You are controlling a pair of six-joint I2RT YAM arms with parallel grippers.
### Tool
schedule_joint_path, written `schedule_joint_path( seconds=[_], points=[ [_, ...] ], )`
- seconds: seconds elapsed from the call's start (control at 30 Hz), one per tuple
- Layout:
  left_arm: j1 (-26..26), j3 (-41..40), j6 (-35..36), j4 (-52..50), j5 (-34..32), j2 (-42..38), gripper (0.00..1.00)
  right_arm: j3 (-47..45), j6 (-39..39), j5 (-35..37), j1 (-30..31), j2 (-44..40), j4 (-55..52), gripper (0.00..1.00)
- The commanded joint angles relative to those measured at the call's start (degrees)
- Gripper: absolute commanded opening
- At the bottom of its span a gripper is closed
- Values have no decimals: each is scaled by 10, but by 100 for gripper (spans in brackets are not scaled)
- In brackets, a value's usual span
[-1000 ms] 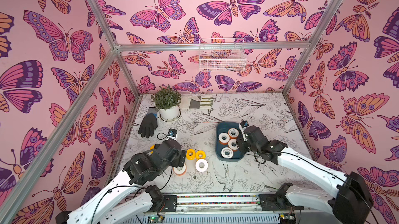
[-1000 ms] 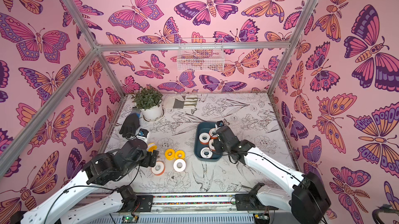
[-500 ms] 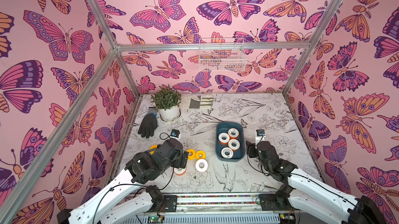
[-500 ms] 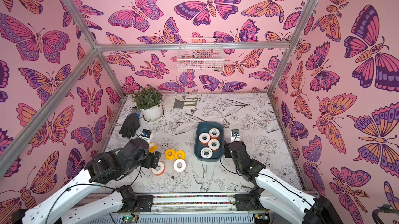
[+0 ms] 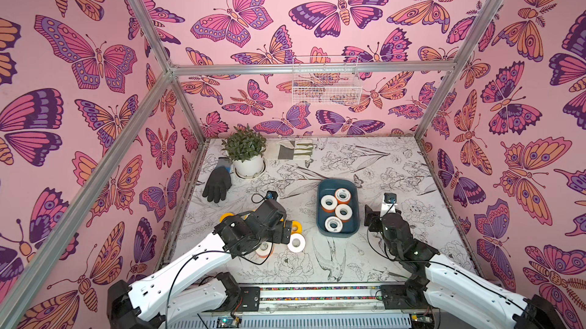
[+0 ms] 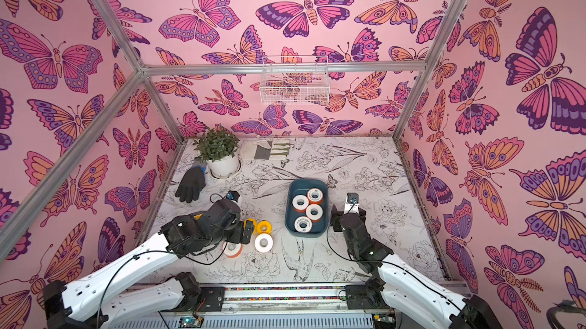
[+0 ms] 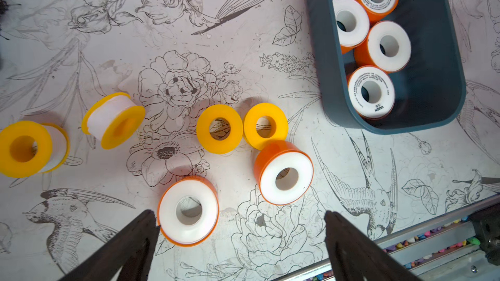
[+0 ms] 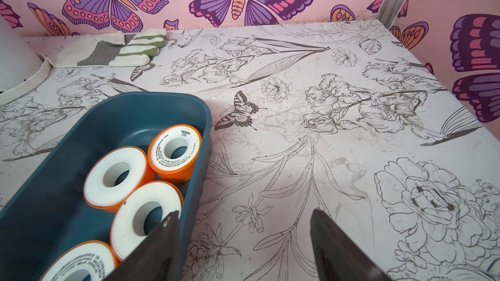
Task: Put the sealing tape into the storage box
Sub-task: Pick up the sealing tape at the center of the board.
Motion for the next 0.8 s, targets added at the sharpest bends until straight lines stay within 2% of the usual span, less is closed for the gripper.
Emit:
schedule_joint_path(
  seconds=[0.0, 0.37, 0.77],
  points=[
    [-20, -2, -34, 29, 10, 50, 100, 1, 12, 20, -3, 3, 9, 80],
    [-124, 9, -117, 89, -91, 214, 100, 7, 12, 19, -2, 14, 4, 83],
    [-154, 24, -158, 91, -110, 293, 100, 16, 13, 11, -3, 28, -3, 87]
  ],
)
